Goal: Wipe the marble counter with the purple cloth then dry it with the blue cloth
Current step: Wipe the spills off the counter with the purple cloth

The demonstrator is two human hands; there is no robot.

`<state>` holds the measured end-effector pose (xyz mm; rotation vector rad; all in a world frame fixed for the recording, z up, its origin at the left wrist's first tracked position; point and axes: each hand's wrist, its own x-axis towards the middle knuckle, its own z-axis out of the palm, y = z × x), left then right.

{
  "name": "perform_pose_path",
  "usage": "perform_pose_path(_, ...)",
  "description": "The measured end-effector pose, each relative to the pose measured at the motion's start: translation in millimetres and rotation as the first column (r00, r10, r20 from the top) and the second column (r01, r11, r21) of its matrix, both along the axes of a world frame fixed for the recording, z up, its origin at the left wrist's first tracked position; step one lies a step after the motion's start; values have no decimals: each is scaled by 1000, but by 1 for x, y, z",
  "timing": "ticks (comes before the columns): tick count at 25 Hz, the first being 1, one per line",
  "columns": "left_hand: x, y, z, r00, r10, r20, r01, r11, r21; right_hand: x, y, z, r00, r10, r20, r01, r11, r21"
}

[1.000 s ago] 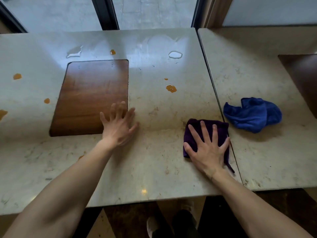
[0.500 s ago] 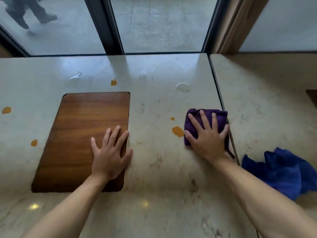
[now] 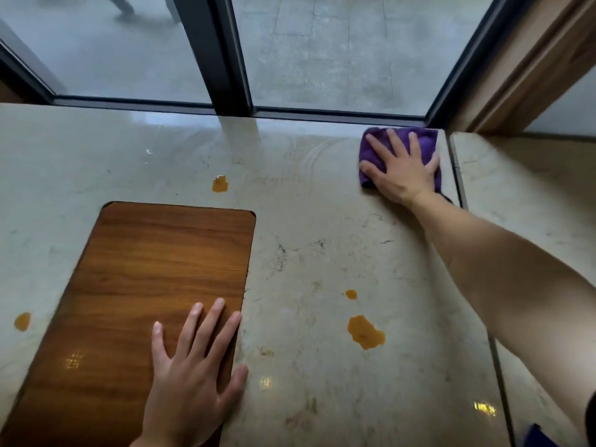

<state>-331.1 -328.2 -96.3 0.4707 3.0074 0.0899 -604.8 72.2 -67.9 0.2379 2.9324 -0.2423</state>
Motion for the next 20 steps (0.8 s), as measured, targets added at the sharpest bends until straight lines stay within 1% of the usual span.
perform_pose_path(3,1,2,5,1000,-1,14,0,1000,20,-17,-16,-2,999,36,-5,-36,999,5)
perform_pose_path(7,1,2,9,1000,5,29,-5,1000,5,22,-42,-2,981,191,-23,-191,982,3)
perform_pose_path(10,0,2,9,999,-3,37,2,1000,17,86,-68,-1,966,253,-57,-253,967,-7)
perform_pose_path(14,-1,1,8,1000,-14,27,13,998,55,189,-98,2,959,279,-40,-281,959,-34)
perform_pose_path(18,-3,4,5,1000,-5,-24,8,995,103,298,-120,-3,965,244,-92,-246,969,-5)
perform_pose_path(20,-4,4,5,999,-3,-34,7,991,130,352,-134,-4,981,186,-46,-186,982,15)
